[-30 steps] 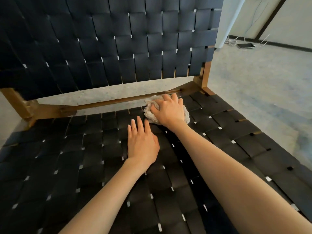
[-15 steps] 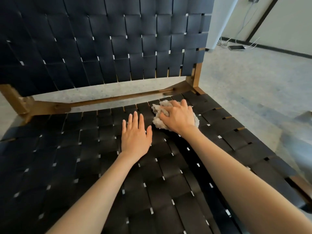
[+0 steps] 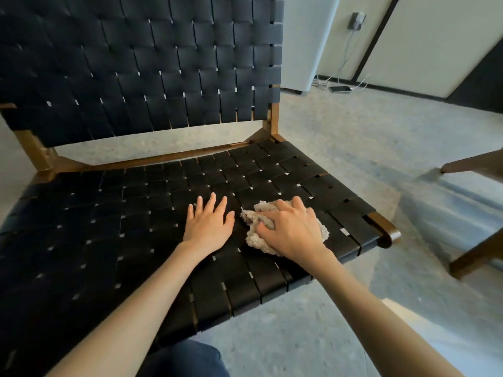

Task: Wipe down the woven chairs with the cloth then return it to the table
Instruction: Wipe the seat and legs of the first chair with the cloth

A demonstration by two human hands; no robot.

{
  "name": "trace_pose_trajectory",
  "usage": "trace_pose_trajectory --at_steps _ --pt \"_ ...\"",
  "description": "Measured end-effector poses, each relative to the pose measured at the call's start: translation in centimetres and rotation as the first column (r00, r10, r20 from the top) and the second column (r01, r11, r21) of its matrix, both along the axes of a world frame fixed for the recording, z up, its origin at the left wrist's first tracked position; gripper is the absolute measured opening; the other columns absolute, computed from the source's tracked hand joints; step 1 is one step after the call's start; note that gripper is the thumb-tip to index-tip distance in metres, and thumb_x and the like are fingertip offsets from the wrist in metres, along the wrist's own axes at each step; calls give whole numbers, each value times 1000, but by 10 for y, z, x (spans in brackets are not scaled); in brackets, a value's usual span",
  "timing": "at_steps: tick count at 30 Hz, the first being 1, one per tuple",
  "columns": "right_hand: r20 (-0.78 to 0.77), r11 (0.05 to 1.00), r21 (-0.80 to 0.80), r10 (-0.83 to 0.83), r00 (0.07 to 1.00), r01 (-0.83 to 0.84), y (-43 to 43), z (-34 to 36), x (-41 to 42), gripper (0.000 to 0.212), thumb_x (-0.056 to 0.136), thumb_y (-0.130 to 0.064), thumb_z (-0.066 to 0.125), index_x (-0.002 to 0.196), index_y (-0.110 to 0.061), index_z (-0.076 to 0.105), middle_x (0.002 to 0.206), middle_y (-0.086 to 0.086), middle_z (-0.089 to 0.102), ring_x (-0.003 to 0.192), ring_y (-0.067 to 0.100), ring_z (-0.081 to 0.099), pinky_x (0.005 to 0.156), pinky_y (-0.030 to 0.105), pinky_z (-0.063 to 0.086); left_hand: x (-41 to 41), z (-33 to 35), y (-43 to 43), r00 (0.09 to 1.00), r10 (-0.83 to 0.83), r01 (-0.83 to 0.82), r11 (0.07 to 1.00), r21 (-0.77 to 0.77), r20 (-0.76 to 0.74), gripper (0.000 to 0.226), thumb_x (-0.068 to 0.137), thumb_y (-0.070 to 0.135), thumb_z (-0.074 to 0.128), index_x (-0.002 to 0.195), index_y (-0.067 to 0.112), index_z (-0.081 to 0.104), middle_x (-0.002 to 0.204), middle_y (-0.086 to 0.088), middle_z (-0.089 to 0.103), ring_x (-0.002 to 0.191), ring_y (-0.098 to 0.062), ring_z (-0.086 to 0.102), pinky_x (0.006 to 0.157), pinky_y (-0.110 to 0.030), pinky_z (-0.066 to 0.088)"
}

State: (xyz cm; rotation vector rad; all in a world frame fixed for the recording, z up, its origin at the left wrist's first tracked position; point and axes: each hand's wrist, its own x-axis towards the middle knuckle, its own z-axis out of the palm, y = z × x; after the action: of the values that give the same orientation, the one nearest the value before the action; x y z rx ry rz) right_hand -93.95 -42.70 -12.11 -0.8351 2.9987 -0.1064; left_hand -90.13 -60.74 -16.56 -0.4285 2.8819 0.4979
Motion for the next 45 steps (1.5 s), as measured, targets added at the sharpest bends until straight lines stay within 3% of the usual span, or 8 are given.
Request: trace_pose_trajectory --at_steps 4,8,11,19,25,33,37,45 --pt "-100 998 46 -35 994 40 39 12 26 47 90 -60 28 126 -47 56 126 -14 54 105 18 37 79 36 31 12 9 24 999 -27 26 998 49 26 55 100 51 18 150 35 5 160 -5 -2 146 -31 -7 116 -50 -4" --pt "-180 964 27 -255 950 264 80 20 20 44 92 -61 32 124 -46 58 142 -10 40 117 23 31 91 42 29 17 16 44 999 -35 38 995 94 -40 57 99 51 20 147 42 -11 159 -6 -8 145 -32 -8 114 -54 -5" --pt "-178 935 23 -345 922 354 86 23 0 39 93 -57 36 125 -46 55 148 -6 31 125 27 23 98 49 22 15 17 46 998 -39 43 995 95 -50 56 100 50 20 148 42 -8 159 -6 -6 145 -31 -8 113 -55 -5" --pt "-141 966 63 -241 960 251 65 10 -44 58 84 -75 28 130 -47 51 147 -6 36 131 27 22 101 54 22 -14 8 44 998 -51 52 997 58 -32 53 99 52 17 150 40 4 158 -4 -16 144 -29 -19 111 -54 -13" --pt "-147 989 74 -114 982 126 9 -17 -103 54 90 -65 31 136 -42 47 148 -5 38 135 28 25 104 53 23 -49 -8 33 996 -39 43 998 53 -76 55 98 53 21 150 38 7 157 -3 -22 141 -28 -26 113 -50 -10" --pt "-145 1000 13 -13 989 15 -72 -58 -202 48 93 -60 34 133 -39 52 141 -2 46 130 28 29 102 51 24 -96 -35 10 994 10 -12 1000 -21 -108 65 93 63 17 150 35 2 158 -8 -16 144 -24 -18 113 -48 -13" --pt "-127 1000 9 10 992 -9 -103 -66 -240 49 93 -59 33 133 -38 51 139 0 48 131 29 31 101 51 26 -106 -43 2 988 34 -35 999 1 -151 63 91 64 12 149 40 2 159 -2 -10 145 -19 -16 110 -46 -17" --pt "-185 977 30 -202 962 211 -106 -56 -268 41 95 -48 41 127 -29 57 135 4 50 128 32 34 96 50 31 -101 -44 1 974 46 -32 997 67 -221 62 91 63 14 149 42 8 160 1 -5 145 -15 -13 112 -43 -16"
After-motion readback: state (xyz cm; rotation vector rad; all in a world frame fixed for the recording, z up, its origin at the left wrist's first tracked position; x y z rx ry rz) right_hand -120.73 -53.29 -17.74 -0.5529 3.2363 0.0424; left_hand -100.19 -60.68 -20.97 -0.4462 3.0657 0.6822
